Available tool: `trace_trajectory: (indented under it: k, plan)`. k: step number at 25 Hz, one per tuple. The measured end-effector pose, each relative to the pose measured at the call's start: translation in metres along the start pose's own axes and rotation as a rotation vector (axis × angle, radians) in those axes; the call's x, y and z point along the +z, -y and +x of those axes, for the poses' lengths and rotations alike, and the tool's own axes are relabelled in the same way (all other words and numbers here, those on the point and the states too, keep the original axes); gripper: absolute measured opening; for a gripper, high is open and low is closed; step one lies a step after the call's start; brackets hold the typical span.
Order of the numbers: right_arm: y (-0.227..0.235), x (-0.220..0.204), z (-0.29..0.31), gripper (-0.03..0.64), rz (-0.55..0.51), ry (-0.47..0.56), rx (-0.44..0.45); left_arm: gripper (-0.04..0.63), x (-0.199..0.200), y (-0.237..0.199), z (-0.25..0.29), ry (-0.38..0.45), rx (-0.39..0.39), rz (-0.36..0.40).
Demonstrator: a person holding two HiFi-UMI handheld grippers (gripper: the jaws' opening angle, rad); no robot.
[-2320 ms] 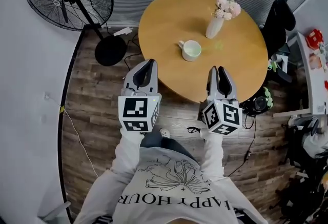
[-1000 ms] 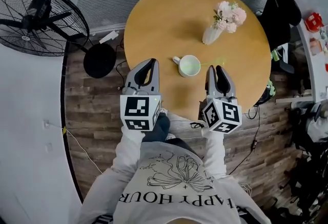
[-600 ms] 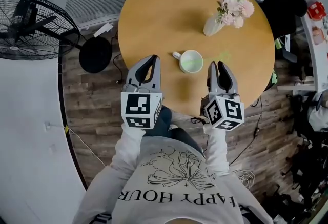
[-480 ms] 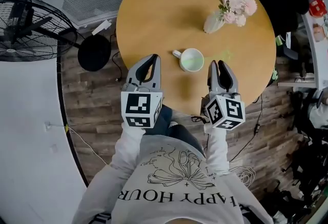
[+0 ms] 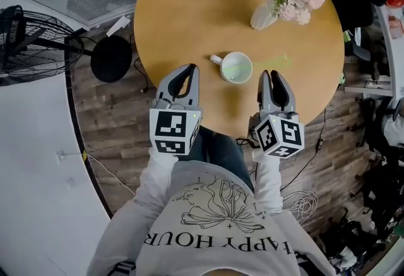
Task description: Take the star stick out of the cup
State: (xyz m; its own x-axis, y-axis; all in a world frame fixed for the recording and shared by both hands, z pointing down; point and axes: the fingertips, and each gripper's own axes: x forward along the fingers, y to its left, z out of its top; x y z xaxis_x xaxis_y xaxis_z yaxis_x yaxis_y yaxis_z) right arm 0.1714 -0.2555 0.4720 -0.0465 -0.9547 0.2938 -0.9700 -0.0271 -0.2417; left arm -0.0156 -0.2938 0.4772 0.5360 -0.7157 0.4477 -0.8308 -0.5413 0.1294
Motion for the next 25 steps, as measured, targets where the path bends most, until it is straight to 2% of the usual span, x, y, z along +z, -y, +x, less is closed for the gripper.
trace_trajectory:
  k: [19, 25]
  plan:
    - [0.03, -0.043, 0.021, 0.103, 0.056, -0.113, -0.007, 0.008, -0.027, 0.009, 0.033, -0.075, -0.014, -0.017]
    - [0.045, -0.058, 0.03, 0.103, 0.121, -0.141, -0.009, 0.008, -0.036, 0.012, 0.043, -0.098, -0.001, -0.022]
